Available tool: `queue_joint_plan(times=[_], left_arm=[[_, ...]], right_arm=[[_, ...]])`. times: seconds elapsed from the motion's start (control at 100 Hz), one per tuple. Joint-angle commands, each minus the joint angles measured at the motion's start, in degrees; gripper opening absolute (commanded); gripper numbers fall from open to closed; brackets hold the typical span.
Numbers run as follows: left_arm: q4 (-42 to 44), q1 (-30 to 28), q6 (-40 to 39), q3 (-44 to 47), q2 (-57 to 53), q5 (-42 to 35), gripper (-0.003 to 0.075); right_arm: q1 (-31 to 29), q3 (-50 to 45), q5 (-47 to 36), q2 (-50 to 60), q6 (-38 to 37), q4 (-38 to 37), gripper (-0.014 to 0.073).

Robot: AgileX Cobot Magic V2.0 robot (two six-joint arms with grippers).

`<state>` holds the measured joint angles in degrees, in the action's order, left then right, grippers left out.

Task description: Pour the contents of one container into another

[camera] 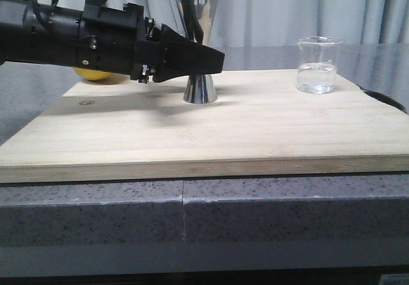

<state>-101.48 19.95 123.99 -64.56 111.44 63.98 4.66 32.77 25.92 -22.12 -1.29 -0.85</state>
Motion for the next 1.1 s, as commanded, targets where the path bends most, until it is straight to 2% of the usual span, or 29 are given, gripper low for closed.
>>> queue_joint_plan(times=[0.0,0.17,0.31,1.09], left_arm=[[-4.60,0.46,-0.19,-1.60,-2.68,4.05,0.0345],[-4.60,0.46,-0.09,-1.60,-2.68,4.05,0.0243],[-4.60,0.46,0.41,-1.60,-2.68,4.05,0.0204],[-4.60,0.46,0.41,-4.43,-2.68,7.43,0.0195]], right_arm=[[0.01,1.96,-4.71,-0.97,0.39,-0.17,0.0598],[0.01,1.96,-4.71,-0.97,0.39,-0.17,0.0598],[0.01,1.96,-4.71,-0.97,0.39,-0.17,0.0598],[0.01,1.96,-4.71,-0.97,0.39,-0.17,0.0598]])
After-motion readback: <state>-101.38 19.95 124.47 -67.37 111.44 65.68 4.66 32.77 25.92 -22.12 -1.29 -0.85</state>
